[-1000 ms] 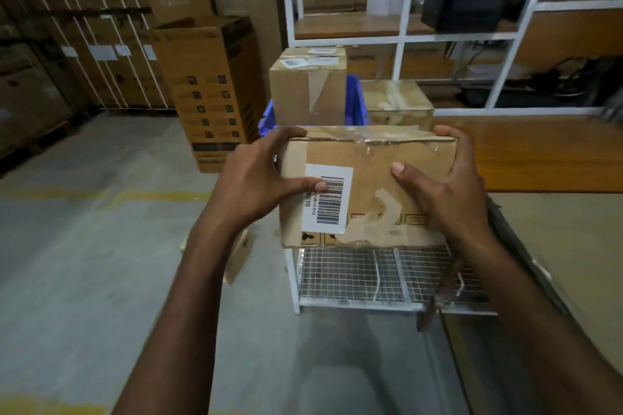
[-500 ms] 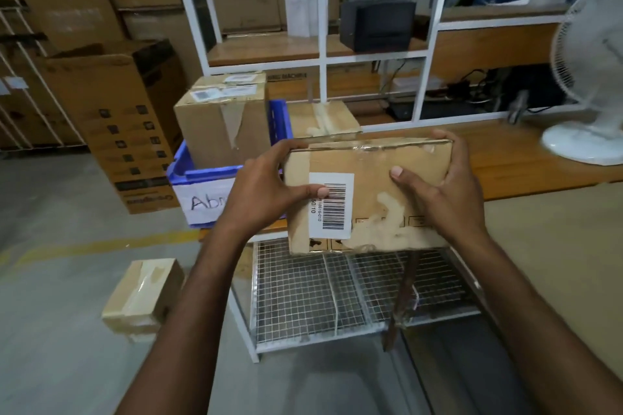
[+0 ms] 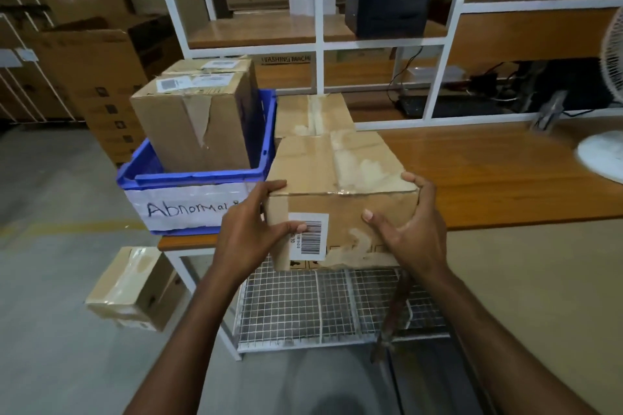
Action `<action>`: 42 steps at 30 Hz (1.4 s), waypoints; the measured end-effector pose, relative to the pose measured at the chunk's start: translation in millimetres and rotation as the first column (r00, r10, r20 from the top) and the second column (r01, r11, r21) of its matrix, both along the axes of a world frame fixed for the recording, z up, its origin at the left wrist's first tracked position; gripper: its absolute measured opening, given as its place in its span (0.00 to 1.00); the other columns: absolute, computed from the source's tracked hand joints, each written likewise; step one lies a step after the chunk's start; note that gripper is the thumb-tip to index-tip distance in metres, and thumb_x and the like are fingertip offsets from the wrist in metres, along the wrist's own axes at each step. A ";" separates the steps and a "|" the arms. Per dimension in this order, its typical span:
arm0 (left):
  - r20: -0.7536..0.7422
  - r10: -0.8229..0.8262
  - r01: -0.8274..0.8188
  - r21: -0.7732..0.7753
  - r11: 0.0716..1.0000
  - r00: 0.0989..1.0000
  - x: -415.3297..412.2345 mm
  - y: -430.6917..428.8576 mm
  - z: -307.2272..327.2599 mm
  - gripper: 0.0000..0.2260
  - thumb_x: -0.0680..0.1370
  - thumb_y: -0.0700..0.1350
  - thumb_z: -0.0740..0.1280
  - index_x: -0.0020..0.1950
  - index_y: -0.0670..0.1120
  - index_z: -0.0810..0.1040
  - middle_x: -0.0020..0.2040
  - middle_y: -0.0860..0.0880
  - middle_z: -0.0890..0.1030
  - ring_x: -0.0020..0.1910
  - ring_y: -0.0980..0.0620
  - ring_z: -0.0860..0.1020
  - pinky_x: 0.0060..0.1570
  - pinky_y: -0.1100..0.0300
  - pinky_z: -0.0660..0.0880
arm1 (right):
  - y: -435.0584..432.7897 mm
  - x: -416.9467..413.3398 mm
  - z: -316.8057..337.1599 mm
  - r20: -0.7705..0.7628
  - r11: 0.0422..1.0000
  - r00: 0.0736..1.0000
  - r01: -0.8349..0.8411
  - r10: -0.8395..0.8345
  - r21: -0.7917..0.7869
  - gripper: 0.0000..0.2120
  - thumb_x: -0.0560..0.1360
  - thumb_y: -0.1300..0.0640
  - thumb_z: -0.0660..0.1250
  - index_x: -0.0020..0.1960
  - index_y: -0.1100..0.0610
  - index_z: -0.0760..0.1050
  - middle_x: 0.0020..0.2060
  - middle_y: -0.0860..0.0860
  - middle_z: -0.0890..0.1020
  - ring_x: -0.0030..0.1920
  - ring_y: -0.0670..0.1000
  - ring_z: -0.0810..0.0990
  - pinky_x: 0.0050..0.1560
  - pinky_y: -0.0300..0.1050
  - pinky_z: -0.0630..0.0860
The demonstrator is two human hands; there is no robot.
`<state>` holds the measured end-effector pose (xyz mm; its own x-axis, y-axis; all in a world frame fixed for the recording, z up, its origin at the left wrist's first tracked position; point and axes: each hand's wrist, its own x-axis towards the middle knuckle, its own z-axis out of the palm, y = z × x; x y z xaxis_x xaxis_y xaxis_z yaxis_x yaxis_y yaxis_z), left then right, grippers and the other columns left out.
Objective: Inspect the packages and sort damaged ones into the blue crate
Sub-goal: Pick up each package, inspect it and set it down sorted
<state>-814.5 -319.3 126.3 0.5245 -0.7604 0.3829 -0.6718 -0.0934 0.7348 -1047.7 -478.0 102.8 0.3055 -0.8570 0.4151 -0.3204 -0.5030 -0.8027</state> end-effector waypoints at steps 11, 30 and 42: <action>0.107 0.047 -0.058 0.107 0.993 0.993 5.7 -31.1 -67.4 0.28 0.70 0.57 0.80 0.66 0.55 0.75 0.61 0.52 0.83 0.50 0.50 0.82 0.42 0.56 0.78 | -28.2 14.6 -48.9 -0.254 0.995 0.965 -0.049 0.069 0.085 0.34 0.68 0.40 0.81 0.61 0.37 0.61 0.75 0.52 0.70 0.71 0.57 0.73 0.63 0.60 0.79; 0.626 -0.350 -0.043 0.523 0.851 0.697 13.8 -86.7 -61.3 0.39 0.81 0.68 0.57 0.85 0.47 0.52 0.85 0.47 0.53 0.83 0.46 0.53 0.80 0.45 0.53 | -29.3 70.3 -47.7 -0.764 0.908 0.644 -0.298 -0.037 -0.296 0.39 0.77 0.32 0.63 0.81 0.53 0.65 0.80 0.51 0.65 0.81 0.54 0.62 0.80 0.63 0.56; 0.617 -0.403 -0.018 0.561 0.828 0.676 10.9 -88.7 -51.3 0.37 0.83 0.63 0.58 0.85 0.44 0.51 0.85 0.45 0.51 0.84 0.43 0.51 0.80 0.45 0.53 | -26.3 70.7 -38.4 -0.801 0.912 0.598 -0.314 -0.026 -0.265 0.40 0.80 0.35 0.63 0.84 0.53 0.56 0.83 0.51 0.58 0.83 0.54 0.54 0.81 0.60 0.50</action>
